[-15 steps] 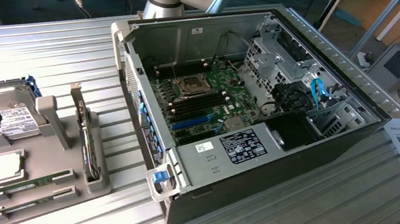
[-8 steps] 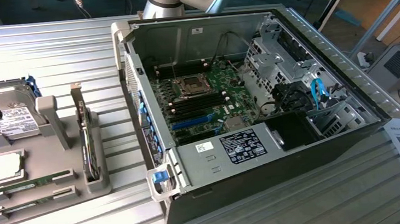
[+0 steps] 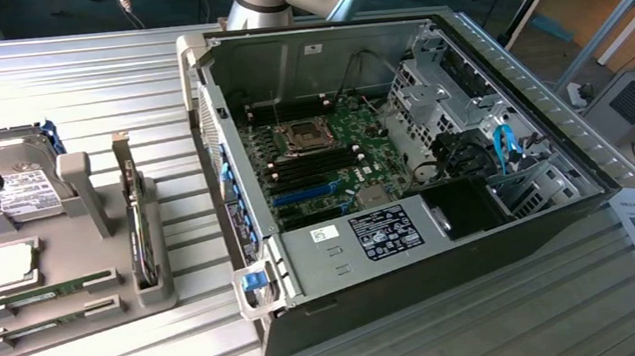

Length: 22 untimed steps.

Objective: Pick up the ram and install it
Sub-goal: 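Pick up the ram and move it above insertion slot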

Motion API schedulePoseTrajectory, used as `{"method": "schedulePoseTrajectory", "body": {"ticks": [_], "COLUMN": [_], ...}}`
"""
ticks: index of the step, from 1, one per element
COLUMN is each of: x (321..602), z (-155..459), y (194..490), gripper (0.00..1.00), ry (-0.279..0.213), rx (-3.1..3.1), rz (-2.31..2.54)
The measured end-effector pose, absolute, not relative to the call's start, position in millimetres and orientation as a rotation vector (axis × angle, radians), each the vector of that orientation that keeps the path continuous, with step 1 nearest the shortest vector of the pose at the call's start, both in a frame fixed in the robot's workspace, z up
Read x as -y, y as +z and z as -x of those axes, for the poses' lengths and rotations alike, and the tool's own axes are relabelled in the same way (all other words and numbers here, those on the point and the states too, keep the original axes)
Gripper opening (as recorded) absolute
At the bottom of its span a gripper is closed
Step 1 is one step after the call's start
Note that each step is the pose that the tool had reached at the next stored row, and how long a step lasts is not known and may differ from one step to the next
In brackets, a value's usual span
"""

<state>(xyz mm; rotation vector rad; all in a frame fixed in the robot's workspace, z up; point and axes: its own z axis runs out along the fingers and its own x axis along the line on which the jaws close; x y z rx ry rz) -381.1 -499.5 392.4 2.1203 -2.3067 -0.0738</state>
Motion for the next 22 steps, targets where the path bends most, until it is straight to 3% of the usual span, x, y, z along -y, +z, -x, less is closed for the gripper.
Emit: {"method": "schedulePoseTrajectory", "body": {"ticks": [22], "x": [503], "z": [381], "y": [371], "gripper": [0.24], "ry": [-0.074], "rx": [2.307], "rz": [-2.12]}}
